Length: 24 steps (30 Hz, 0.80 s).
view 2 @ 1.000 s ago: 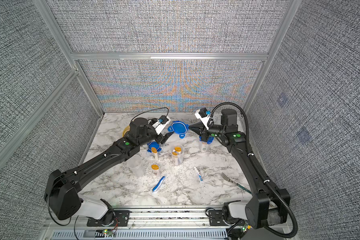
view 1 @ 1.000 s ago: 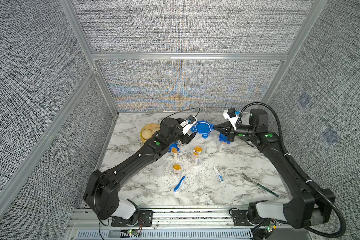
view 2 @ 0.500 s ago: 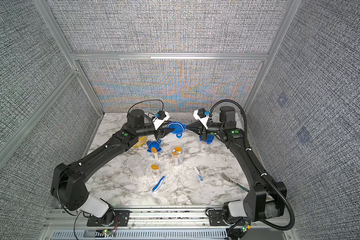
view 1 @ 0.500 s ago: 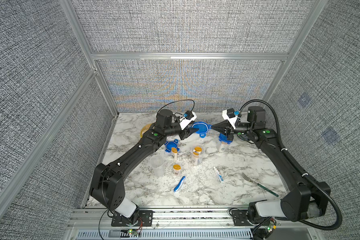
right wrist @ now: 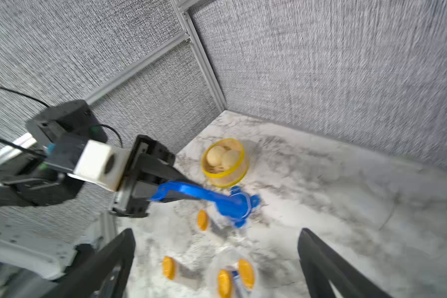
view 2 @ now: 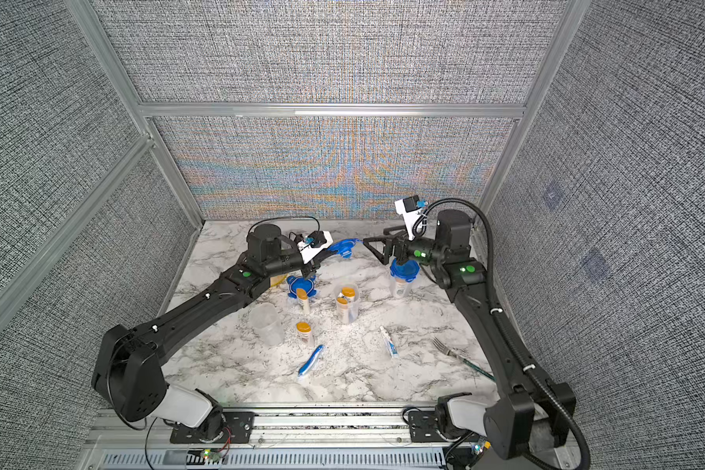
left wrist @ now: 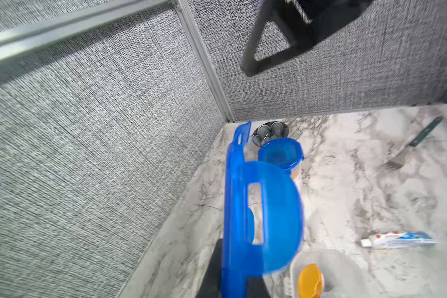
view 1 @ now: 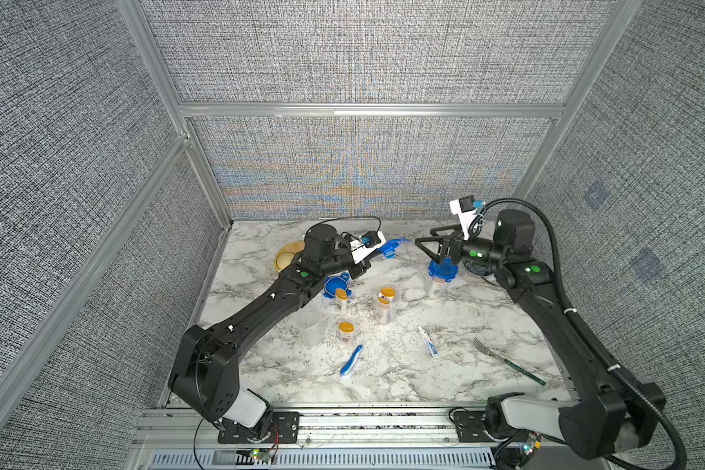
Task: Pack away toiletry kits
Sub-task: Close the lid on the container.
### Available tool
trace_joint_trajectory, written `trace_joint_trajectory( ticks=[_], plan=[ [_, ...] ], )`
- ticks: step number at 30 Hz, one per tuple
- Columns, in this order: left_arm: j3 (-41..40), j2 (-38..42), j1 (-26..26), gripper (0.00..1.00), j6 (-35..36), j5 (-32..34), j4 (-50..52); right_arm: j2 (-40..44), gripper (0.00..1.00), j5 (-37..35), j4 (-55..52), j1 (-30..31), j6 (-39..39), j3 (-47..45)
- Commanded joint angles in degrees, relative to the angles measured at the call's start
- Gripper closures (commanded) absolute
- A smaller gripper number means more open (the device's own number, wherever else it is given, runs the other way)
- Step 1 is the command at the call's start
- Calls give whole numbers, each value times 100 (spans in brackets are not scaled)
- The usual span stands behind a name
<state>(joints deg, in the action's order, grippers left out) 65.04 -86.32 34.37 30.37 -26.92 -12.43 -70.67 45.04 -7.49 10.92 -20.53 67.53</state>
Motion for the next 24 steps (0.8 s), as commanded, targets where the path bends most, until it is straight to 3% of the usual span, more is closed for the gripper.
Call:
trace_joint_trajectory(
  ticks=[1,5,6,8,11,20,24],
  plan=[
    [-307,-33,30,100,790,728,-1368,189,1,-48,365,33,-2173,-162],
    [-867,-131,205,100,1651,885,-2683,481,4,-87,565,255,-2975,-428],
    [-946,-169,264,100,1913,925,-2892,502,10,-109,605,298,-3117,-448],
    [-1035,-282,373,100,2330,1104,-3226,461,33,-87,810,387,-3651,-521],
    [-1028,-371,449,100,2505,1249,-3504,270,45,33,1021,416,-4374,-622],
    [-1028,-500,594,100,3311,1417,-3578,-51,48,78,978,476,-4778,-591],
    [-1113,-500,623,100,3524,1255,-3635,-285,55,71,1275,482,-5067,-609]
  ],
)
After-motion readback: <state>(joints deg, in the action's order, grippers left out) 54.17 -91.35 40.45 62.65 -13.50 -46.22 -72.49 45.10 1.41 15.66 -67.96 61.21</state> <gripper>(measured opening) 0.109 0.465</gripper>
